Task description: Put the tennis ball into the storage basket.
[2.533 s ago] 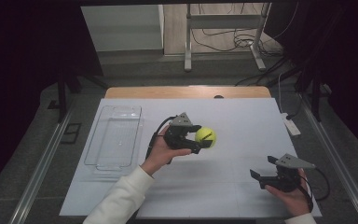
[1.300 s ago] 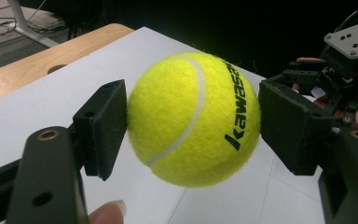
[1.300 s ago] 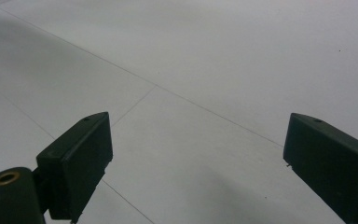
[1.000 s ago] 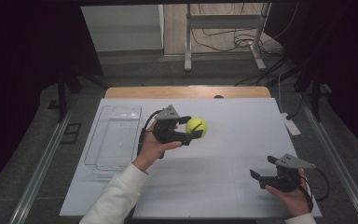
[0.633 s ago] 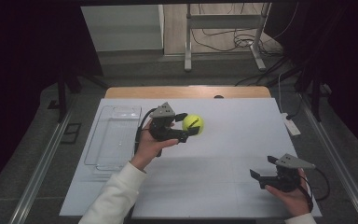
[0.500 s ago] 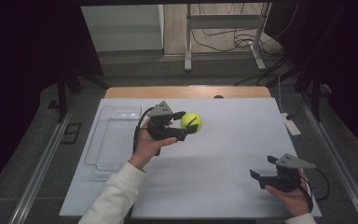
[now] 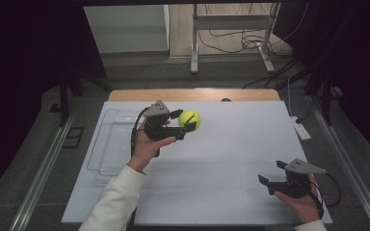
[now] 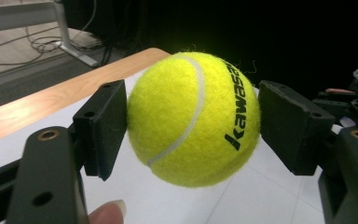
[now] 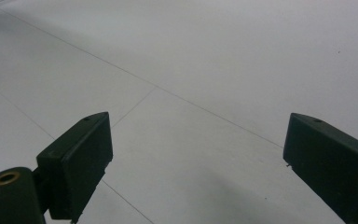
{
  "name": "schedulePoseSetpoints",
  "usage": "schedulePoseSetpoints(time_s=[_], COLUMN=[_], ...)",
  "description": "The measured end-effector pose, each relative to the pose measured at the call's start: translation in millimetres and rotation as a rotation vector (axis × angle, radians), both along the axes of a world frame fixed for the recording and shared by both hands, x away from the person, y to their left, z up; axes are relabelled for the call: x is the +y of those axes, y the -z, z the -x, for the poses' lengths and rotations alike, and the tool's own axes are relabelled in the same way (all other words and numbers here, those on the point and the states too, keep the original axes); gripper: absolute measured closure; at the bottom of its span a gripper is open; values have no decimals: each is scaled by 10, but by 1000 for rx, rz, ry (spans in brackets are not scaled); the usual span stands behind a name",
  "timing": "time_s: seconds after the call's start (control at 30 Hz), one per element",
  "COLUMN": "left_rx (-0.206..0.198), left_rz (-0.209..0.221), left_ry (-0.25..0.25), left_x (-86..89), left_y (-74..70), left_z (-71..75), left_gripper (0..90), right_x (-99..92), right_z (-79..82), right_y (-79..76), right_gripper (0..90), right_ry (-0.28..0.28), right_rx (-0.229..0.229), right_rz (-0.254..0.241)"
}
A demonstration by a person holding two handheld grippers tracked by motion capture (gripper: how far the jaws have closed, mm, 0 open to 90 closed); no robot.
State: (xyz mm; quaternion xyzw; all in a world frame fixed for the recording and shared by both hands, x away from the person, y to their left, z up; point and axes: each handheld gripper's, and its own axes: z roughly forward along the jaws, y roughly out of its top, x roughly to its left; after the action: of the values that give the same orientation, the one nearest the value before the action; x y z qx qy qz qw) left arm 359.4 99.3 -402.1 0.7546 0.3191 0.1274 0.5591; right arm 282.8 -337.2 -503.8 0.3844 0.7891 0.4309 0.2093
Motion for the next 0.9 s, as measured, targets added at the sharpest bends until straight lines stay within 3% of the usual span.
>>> schedulePoseSetpoints(time_s=[0.9], left_rx=[-15], left_rz=[6], left_ry=[-85], left_x=[219], left_y=[-57], left_z=[-30], left_gripper=[277], right_x=[1], right_z=[0], right_y=[1], right_gripper=[88], right_ry=[0], right_rx=[1], right_rz=[1])
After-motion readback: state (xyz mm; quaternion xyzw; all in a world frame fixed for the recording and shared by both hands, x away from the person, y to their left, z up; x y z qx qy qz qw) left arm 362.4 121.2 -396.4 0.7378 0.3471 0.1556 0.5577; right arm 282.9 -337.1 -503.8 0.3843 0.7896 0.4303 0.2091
